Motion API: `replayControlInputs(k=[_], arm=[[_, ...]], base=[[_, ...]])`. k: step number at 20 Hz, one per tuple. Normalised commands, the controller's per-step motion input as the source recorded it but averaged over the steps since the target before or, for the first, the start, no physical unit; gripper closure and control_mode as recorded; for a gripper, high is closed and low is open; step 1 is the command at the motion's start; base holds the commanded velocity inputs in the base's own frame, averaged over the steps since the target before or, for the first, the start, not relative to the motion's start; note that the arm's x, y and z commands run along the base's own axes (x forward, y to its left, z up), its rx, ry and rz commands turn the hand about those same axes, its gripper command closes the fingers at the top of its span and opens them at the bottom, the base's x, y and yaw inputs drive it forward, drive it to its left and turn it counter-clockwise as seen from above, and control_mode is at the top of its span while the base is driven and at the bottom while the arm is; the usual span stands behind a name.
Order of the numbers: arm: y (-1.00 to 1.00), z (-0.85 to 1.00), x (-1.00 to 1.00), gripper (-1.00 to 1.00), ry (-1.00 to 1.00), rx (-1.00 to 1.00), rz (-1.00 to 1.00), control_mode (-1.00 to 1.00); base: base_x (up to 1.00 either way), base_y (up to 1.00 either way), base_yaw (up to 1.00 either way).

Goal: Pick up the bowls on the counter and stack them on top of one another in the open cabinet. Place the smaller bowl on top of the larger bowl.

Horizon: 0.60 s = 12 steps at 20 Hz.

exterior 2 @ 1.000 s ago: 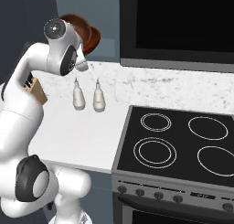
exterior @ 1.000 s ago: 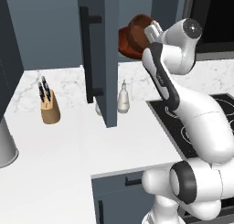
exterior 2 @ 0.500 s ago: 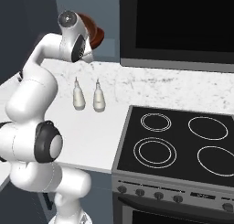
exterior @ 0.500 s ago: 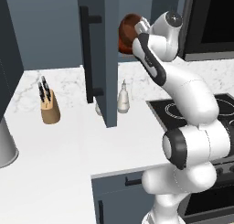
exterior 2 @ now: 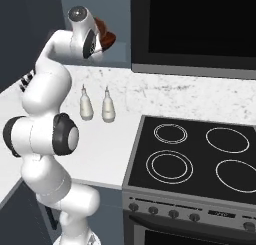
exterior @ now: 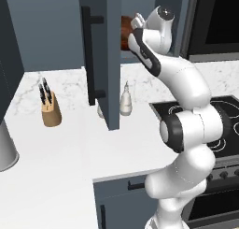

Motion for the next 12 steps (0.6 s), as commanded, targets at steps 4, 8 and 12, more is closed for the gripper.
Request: replayControlInputs(k=[4,8,12], arm=[[-0.02,-0.04,-0.67,-1.00,-0.12,0.00,0.00,-1.00],[-0.26,-0.38,-1.00,-1.00,-0.37,0.04,-0.04,-1.00],[-0.43,-0.89,-1.00,-1.00,-0.27,0.01,-0.07,-1.00]], base=[[0.00,0.00,0.00],[0.00,0.00,0.00],[0.00,0.00,0.00]])
